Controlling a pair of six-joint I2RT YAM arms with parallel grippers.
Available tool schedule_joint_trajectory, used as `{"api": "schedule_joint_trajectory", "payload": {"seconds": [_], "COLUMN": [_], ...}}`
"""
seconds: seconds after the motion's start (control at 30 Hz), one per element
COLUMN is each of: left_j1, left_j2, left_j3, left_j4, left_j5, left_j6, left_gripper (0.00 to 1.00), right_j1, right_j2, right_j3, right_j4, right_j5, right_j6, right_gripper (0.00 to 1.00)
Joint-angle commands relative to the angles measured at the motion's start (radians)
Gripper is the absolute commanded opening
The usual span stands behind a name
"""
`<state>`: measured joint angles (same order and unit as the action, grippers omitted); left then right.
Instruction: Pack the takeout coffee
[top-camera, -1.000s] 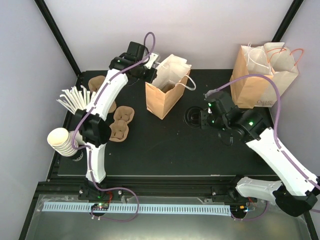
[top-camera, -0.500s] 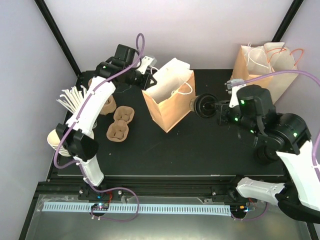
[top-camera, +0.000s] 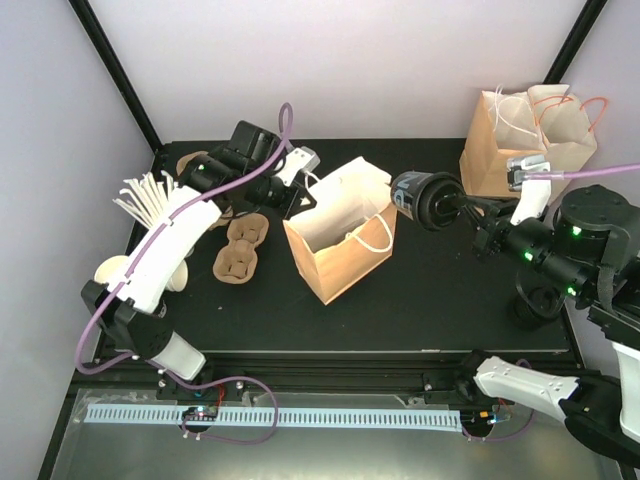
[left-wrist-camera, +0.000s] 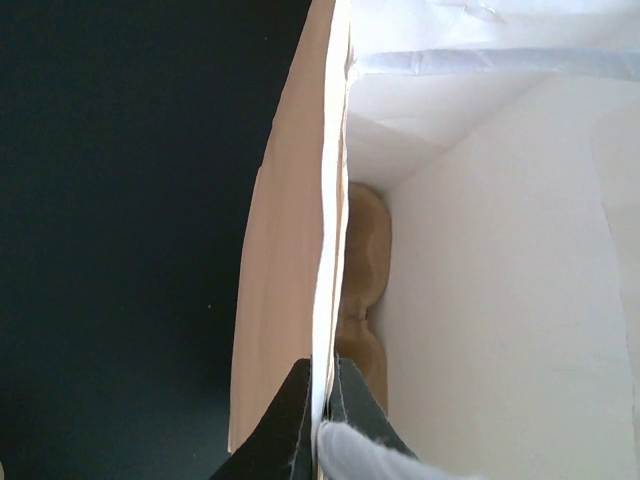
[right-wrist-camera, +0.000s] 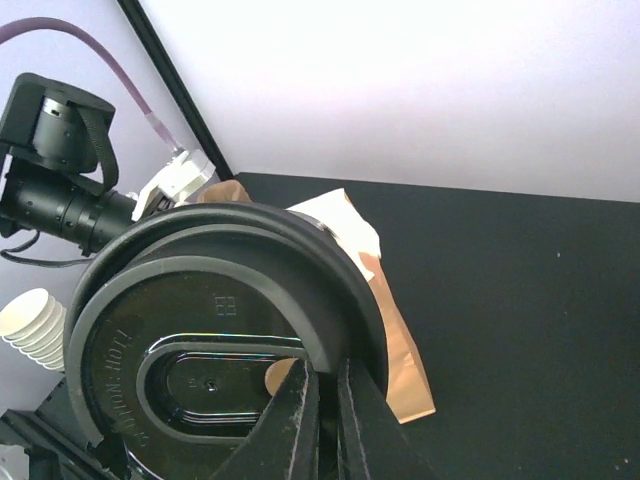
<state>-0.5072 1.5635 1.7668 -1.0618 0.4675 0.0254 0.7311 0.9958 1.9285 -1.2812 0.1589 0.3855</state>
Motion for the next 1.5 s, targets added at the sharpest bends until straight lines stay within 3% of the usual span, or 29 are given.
{"api": "schedule_joint_trajectory", "payload": {"seconds": [0.0, 0.3, 0.6, 0.93, 1.23, 1.47], "left_j1": [-0.036, -0.076, -0.114, -0.23, -0.269, -0.289], "left_j2": [-0.081, -0.177, -0.214, -0.253, -0.364, -0.455], "left_j3": [-0.041, -0.133, -0.185, -0.266, -0.405, -0.534], "left_j4": [-0.015, -0.007, 0.011, 0.059, 0.217, 0.348], "left_j5": [-0.018, -0.094, -0.123, -0.342, -0.373, -0.375], "left_j6": [0.028, 0.048, 0.068, 0.111, 0.105, 0.079], "left_gripper": [0.01, 0.02, 0.01, 0.02, 0.02, 0.02], "right_j1": [-0.006, -0.006, -0.003, 0.018, 0.276, 0.472], "right_j2": [0.009, 0.025, 0.058, 0.042, 0.085, 0.023], "right_j3": [-0.009, -0.151, -0.324, -0.438, -0.579, -0.821], "right_j4": [0.029, 0.124, 0.154, 0.228, 0.232, 0.336], "right_j5": [-0.052, -0.336, -0.332, -0.305, 0.025, 0.213], "right_j6": [-0.047, -0.125, -0.114, -0.08, -0.018, 0.096], "right_gripper": [0.01, 0.01, 0.01, 0.01, 0.01, 0.01]}}
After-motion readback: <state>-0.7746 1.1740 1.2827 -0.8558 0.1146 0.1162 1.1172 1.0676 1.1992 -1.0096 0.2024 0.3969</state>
